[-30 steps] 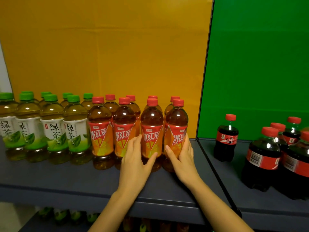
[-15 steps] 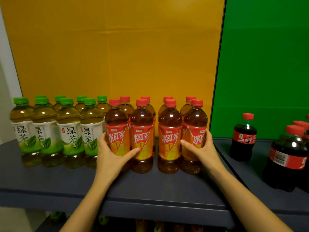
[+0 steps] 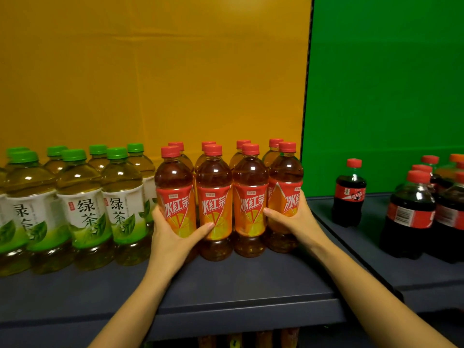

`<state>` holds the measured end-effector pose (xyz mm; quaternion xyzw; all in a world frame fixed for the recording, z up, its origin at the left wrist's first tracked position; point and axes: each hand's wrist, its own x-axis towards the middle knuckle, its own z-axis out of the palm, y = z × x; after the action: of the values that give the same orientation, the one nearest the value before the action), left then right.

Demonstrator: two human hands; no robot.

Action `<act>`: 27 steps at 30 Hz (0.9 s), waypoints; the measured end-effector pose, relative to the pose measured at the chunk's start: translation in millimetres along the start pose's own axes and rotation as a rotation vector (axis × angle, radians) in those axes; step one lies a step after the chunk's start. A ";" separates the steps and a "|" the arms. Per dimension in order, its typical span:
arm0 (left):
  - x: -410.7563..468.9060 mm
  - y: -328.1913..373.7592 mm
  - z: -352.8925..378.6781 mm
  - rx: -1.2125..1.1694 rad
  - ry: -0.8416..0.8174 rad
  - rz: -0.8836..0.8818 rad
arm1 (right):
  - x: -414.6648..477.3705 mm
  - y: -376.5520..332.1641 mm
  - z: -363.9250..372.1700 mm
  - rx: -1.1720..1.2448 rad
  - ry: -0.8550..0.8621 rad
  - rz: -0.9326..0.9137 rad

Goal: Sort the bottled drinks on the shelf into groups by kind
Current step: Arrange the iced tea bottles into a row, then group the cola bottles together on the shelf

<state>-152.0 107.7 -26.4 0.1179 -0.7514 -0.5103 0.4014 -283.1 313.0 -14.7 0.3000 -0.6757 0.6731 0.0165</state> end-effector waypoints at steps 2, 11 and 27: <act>0.6 -1.9 -0.3 0.006 0.001 -0.008 | -0.4 -0.9 0.6 -0.007 0.007 0.000; -23.5 13.9 -1.6 0.274 0.227 0.364 | -26.0 -20.6 -18.1 -0.154 0.032 -0.010; -61.8 79.3 173.1 0.170 -0.308 0.560 | -85.8 -8.1 -202.1 -0.721 0.505 -0.304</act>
<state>-218.6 296.1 -15.2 -0.1390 -0.8463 -0.3274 0.3965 -286.5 532.4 -25.1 0.1975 -0.7900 0.4370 0.3820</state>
